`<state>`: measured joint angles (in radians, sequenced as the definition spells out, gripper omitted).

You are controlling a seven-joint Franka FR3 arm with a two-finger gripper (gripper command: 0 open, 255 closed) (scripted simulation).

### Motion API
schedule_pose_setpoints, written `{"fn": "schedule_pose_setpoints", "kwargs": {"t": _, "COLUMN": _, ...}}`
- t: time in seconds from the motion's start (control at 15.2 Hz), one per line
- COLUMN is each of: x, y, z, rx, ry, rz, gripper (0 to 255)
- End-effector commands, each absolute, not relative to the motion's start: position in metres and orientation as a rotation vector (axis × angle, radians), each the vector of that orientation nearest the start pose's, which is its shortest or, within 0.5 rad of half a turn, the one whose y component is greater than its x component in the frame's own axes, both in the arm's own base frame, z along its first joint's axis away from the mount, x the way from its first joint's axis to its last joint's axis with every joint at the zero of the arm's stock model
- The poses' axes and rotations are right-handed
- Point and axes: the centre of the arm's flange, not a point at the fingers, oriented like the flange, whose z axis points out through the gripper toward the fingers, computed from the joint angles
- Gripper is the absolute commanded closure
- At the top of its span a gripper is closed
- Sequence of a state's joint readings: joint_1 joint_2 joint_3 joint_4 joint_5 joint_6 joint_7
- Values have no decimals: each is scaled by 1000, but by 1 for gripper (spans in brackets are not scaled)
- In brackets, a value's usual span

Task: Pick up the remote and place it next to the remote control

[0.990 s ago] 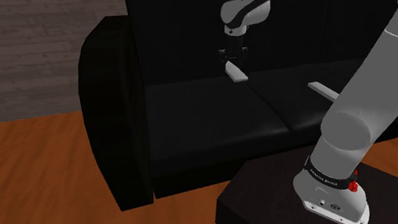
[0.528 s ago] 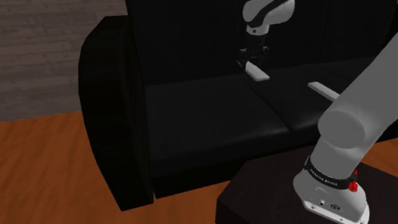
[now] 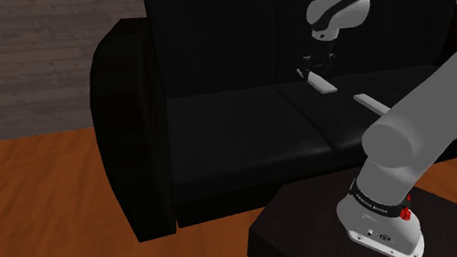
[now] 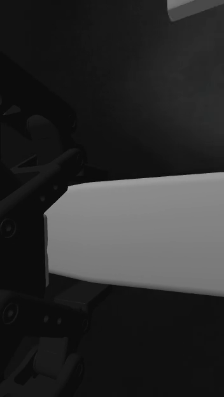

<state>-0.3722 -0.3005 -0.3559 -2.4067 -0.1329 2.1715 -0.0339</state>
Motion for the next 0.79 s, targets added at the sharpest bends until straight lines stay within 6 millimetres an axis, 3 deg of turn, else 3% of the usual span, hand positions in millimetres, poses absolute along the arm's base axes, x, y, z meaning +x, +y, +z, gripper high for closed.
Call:
{"fn": "schedule_pose_setpoints", "kwargs": {"t": 0.0, "x": 313, "y": -327, "z": 427, "rx": -3022, "ry": 948, "rz": -71, "gripper": 255}}
{"fn": "schedule_pose_setpoints", "kwargs": {"t": 0.73, "x": 204, "y": -422, "z": 428, "rx": -3022, "ry": 948, "rz": -71, "gripper": 255}}
